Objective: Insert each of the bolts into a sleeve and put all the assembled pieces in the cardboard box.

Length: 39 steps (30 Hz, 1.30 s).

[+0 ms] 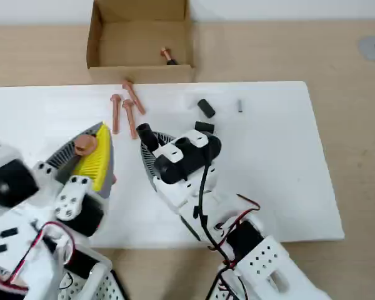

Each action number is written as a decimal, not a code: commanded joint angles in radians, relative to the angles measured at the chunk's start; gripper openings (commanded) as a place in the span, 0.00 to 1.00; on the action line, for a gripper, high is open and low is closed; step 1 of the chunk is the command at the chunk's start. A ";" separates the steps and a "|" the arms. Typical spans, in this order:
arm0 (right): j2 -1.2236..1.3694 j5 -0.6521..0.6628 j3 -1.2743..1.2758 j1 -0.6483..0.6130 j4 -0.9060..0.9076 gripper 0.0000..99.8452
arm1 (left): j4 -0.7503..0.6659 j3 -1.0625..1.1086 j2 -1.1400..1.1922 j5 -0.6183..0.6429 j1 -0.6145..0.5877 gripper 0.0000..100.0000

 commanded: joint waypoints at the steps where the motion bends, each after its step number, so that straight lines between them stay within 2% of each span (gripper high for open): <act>1: -0.025 -0.006 -0.084 -0.008 -0.006 0.01 | -0.002 -0.107 -0.002 -0.015 -0.098 0.00; 4: -0.027 -0.006 -0.084 -0.008 -0.006 0.01 | 0.018 -0.063 0.004 -0.057 -0.186 0.00; 8: -0.027 -0.006 -0.084 -0.008 -0.006 0.01 | 0.034 0.143 0.062 -0.092 -0.299 0.00; 12: -0.027 -0.006 -0.085 -0.010 -0.005 0.01 | -0.169 0.416 0.255 -0.104 -0.391 0.00; 14: -0.027 -0.003 -0.085 -0.010 -0.005 0.01 | -0.239 0.448 0.407 -0.100 -0.413 0.00; 17: -0.027 -0.003 -0.085 -0.008 -0.005 0.01 | -0.235 0.381 0.668 -0.077 -0.420 0.00; 23: -0.027 -0.003 -0.084 -0.008 -0.005 0.01 | -0.025 0.075 1.112 0.008 -0.479 0.00; 26: -0.027 -0.005 -0.084 -0.008 -0.005 0.01 | -0.021 -0.005 1.253 0.015 -0.509 0.00; 34: -0.027 -0.006 -0.079 -0.007 -0.005 0.01 | -0.012 -0.028 1.326 0.038 -0.506 0.01; 39: -0.027 -0.006 -0.077 -0.007 -0.005 0.01 | 0.014 -0.018 1.326 0.064 -0.516 0.10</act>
